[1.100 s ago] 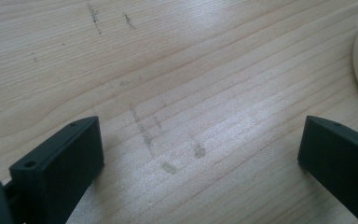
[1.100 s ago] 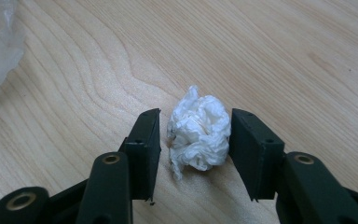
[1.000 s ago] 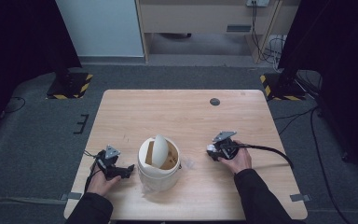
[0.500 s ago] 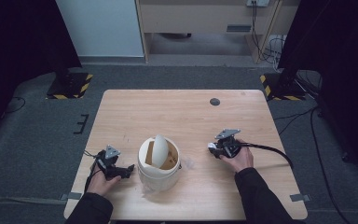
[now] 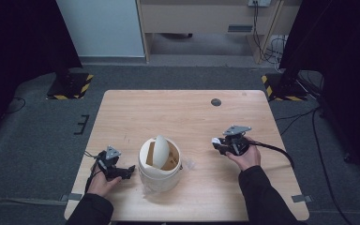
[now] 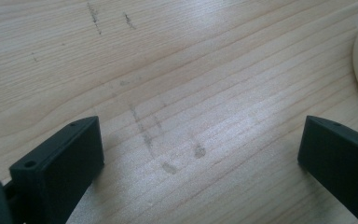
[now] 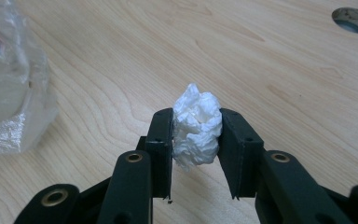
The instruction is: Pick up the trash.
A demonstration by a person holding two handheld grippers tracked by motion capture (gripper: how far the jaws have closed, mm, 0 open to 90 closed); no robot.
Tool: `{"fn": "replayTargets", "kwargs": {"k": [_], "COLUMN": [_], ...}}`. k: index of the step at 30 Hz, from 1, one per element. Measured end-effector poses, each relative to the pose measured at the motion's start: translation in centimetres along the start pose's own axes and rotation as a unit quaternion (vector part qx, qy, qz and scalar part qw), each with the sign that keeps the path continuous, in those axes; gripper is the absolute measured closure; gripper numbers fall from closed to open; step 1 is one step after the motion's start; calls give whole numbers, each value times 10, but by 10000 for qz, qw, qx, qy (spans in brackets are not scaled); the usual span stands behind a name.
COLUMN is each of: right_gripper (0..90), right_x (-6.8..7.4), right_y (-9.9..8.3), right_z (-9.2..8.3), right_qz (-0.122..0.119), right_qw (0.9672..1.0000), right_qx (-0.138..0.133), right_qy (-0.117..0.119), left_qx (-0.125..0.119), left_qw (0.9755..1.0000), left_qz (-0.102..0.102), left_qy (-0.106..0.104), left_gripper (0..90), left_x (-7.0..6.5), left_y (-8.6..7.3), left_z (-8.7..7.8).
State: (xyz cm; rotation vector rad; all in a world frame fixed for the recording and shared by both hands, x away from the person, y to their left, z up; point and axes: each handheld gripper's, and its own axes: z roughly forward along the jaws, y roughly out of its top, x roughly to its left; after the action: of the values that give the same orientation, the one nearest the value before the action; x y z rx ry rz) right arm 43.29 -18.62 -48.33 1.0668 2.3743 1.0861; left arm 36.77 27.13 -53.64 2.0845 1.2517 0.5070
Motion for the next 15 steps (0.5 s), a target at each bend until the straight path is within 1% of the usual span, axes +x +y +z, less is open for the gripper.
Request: {"fn": "replayTargets", "kwargs": {"k": [2, 4, 6, 7, 11, 12, 14, 15], "right_gripper": [669, 668, 668, 668, 668, 668, 668, 668], "right_x": [-1, -2, -4, -5, -9, -9, -10, -10], "right_y": [2, 3, 4, 5, 10, 10, 14, 14], "right_z": [-5, -7, -10, -15, -25, -25, -32, -32], "right_qz": [77, 79, 131, 166, 196, 196, 228, 228], "right_qw": [9999, 9999, 9996, 9993, 9987, 9987, 9978, 9978], "right_qx": [-97, -134, -228, -323, -473, -473, -626, -626], "right_qy": [11, 25, 47, 50, -11, -11, -4, -4], "left_qx": [0, -1, 0, 0, 0, 0, 0, 0], "left_qw": [10000, 10000, 10000, 10000, 10000, 10000, 10000, 10000], "left_qz": [-1, -1, -1, -1, 0, 0, -2, -2], "left_qy": [0, -1, 0, -1, 0, 0, -1, -1], "left_gripper": [0, 0, 0, 0, 0, 0, 0, 0], "left_x": [0, 0, 0, 0, 0, 0, 0, 0], "left_y": [0, 0, 0, 0, 0, 0, 0, 0], "left_z": [0, 0, 0, 0, 0, 0, 0, 0]}}
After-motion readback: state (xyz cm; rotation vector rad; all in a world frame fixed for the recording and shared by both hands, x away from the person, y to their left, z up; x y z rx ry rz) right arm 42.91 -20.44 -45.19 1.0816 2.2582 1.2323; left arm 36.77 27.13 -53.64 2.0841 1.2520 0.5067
